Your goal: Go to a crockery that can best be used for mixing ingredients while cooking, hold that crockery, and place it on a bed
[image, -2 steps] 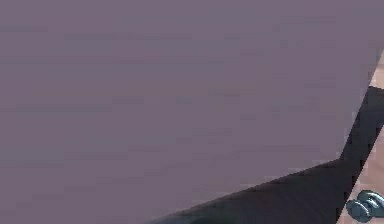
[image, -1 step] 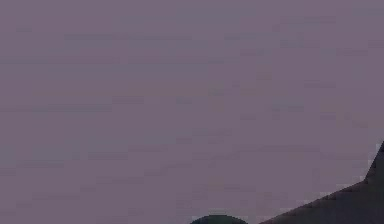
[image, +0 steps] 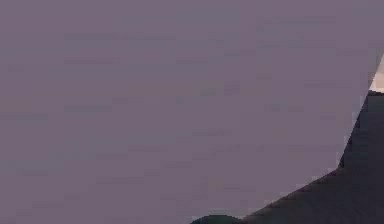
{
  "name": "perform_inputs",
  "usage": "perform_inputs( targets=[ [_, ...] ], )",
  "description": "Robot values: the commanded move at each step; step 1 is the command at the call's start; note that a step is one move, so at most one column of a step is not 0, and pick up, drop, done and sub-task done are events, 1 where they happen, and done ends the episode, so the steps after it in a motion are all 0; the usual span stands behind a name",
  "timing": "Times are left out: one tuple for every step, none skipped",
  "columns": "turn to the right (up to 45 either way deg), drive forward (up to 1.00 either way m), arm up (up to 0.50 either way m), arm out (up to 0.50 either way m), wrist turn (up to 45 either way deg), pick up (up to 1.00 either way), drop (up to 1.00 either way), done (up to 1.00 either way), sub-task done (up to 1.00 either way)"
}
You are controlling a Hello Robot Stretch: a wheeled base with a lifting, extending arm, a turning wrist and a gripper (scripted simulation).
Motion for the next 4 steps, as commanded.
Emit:
perform_inputs(
  targets=[
    [0.0, 0.30, 0.00, 0.00, 0.0, 0.00, 0.00, 0.00, 0.00],
    [45.0, 0.00, 0.00, 0.00, 0.0, 0.00, 0.00, 0.00, 0.00],
    [36.0, 0.00, 0.00, 0.00, 0.0, 0.00, 0.00, 0.00, 0.00],
    [0.0, 0.30, 0.00, 0.00, 0.0, 0.00, 0.00, 0.00, 0.00]
  ],
)
